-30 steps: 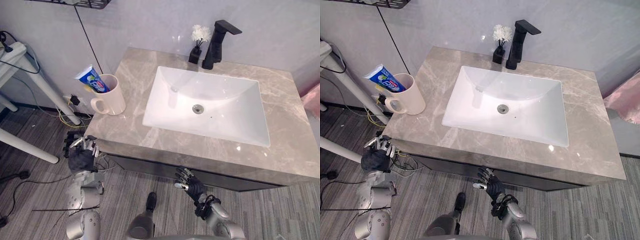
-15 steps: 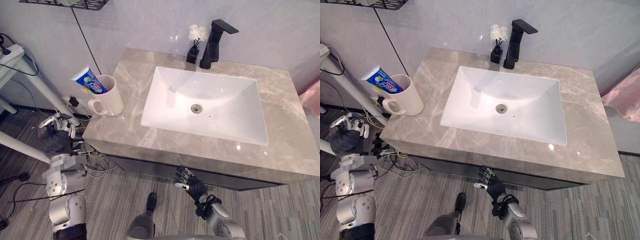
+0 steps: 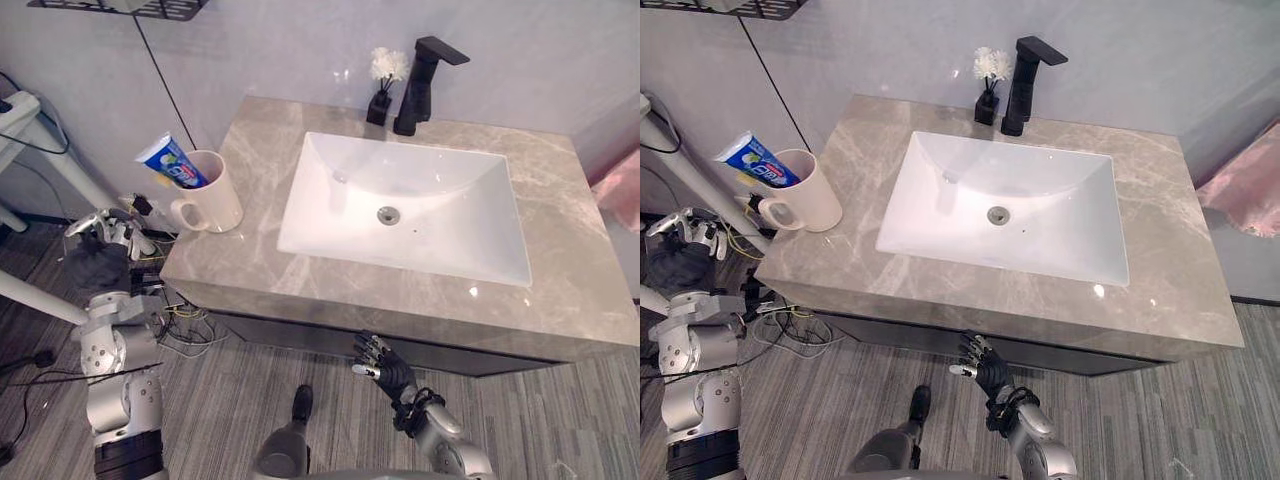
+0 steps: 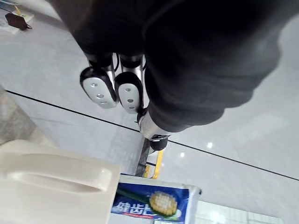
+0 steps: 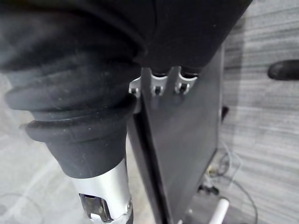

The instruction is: Organize washtable

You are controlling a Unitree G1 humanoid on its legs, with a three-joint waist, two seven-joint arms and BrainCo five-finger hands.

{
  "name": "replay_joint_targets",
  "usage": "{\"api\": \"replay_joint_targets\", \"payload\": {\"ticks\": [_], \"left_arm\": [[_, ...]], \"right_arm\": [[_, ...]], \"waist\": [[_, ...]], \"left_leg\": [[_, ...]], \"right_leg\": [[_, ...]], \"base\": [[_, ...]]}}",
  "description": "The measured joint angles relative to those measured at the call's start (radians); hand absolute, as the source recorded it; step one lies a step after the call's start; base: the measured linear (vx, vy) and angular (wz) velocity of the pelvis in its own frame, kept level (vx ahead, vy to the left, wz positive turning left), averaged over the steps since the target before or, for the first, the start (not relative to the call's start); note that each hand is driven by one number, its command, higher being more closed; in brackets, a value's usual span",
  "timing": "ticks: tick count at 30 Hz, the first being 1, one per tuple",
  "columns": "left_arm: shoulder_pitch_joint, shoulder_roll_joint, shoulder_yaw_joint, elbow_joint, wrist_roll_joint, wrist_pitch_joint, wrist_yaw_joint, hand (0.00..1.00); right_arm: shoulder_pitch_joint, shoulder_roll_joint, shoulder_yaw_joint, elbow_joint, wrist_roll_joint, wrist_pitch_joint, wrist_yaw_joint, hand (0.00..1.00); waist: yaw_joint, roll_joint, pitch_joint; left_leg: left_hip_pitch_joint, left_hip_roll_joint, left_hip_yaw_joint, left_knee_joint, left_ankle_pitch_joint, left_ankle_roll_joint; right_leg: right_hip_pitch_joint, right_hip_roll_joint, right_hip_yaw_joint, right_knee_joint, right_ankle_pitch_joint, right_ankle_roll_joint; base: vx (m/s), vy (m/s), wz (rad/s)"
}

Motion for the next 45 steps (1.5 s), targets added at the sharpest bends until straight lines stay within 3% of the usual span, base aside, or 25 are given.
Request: {"api": "replay_joint_targets", "payload": {"ticks": [20,45], "left_arm": [[-0.027,0.020,-0.061,0.033,0.000,0.008,-0.001,1.00],[-0.076,0.033,-0.074,0.102,-0.003,0.015,0.002,1.00]], "right_arm": [[0.008,-0.005,-0.018,-0.043,0.000,0.001,-0.002,0.00],[0.013,-0.008,-0.022,-0.078,-0.001,0.002,-0.003,0.00]], "waist": [[-0.006,-0.050,0.042],[-0.027,-0.069,0.053]], "left_leg": [[-0.011,0.009,0.013,0.000,-0.002,0.002],[-0.005,0.025,0.029,0.000,-0.003,0.004]], "right_leg": [[-0.019,0.002,0.005,0.005,0.003,0.001],[-0.024,0.007,0.015,0.018,0.031,-0.007]], "base": [[-0.04,-0.009,-0.02],[-0.02,-0.003,-0.02]]}}
